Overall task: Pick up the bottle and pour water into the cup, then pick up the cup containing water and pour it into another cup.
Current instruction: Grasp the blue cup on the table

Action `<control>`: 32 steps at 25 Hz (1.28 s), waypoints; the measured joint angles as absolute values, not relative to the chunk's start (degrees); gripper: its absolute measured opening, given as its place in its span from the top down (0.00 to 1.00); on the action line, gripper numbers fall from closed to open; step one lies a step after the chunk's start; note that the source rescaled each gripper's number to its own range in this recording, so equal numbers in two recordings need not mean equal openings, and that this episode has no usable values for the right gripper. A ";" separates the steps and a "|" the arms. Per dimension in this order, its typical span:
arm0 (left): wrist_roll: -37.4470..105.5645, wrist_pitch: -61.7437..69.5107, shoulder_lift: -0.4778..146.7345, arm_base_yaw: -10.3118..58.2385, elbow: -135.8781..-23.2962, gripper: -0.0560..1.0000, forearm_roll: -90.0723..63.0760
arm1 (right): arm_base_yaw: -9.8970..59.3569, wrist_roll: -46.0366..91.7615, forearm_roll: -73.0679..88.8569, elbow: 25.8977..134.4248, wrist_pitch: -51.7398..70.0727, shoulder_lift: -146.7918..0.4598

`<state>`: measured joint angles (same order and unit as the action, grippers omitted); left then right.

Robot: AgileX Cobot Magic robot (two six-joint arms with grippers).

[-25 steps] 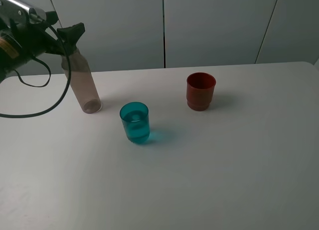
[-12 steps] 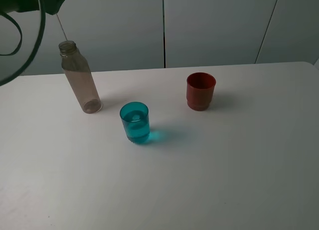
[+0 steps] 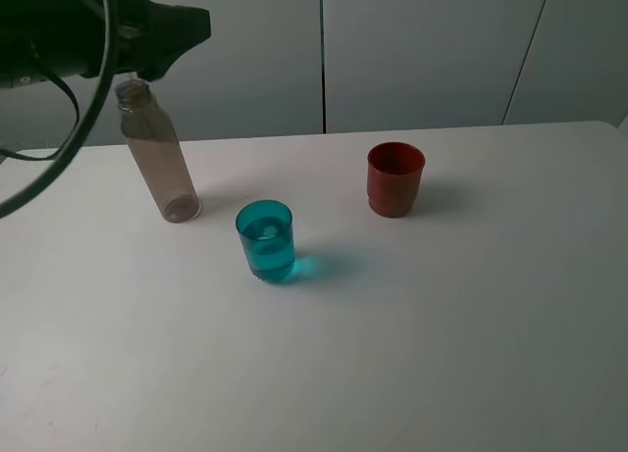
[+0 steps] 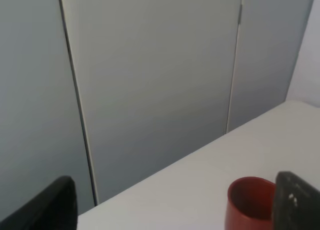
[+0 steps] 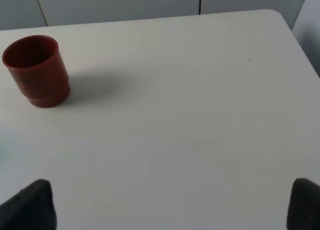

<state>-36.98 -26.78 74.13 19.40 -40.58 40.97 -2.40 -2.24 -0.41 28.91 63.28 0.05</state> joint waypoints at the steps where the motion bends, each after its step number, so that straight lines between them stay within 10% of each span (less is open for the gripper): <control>1: -35.55 -26.78 74.13 19.86 -39.32 0.02 38.99 | -2.40 -2.24 -0.41 28.91 63.28 0.05; 32: -26.99 -32.87 86.31 20.47 -20.24 0.02 47.25 | -2.40 -2.26 -0.41 28.91 63.28 0.05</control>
